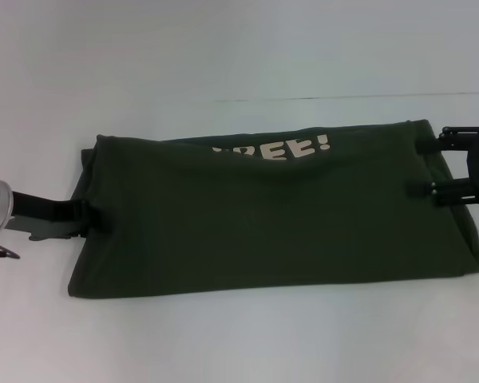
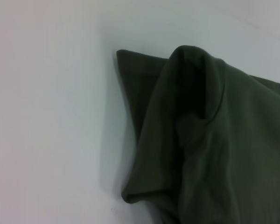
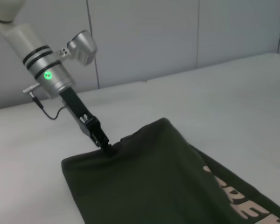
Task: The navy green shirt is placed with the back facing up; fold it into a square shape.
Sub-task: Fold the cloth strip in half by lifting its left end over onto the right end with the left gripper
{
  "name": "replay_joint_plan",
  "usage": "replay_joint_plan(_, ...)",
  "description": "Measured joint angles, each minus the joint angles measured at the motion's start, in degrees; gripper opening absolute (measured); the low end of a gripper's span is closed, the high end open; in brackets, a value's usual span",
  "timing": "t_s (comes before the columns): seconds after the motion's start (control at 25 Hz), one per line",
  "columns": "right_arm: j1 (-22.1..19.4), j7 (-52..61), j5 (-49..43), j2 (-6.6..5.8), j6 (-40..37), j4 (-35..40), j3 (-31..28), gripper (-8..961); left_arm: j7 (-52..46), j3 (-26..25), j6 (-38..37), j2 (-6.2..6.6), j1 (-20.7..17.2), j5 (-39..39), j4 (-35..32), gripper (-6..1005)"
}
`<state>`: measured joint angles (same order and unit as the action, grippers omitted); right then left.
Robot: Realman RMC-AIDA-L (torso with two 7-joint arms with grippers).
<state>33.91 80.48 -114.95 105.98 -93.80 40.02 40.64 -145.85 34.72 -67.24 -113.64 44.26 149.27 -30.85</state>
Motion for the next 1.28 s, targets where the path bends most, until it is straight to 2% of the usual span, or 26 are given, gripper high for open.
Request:
replay_joint_plan(0.6, 0.1, 0.0, -0.3, 0.50, -0.1, 0.3, -0.3, 825, 0.0, 0.6, -0.4, 0.01, 0.1, 0.2, 0.0, 313)
replay_joint_plan(0.8, 0.1, -0.3, -0.3, 0.68, -0.1, 0.7, -0.3, 825, 0.0, 0.5, -0.7, 0.07, 0.1, 0.2, 0.1, 204)
replay_joint_plan(0.92, 0.1, -0.3, -0.3, 0.77, -0.2, 1.0, -0.2, 826, -0.1, 0.5, -0.7, 0.09, 0.1, 0.2, 0.1, 78)
replay_joint_plan(1.28, 0.1, -0.5, -0.3, 0.91, -0.2, 1.0, 0.0, 826, -0.1, 0.5, -0.7, 0.09, 0.5, -0.1, 0.1, 80)
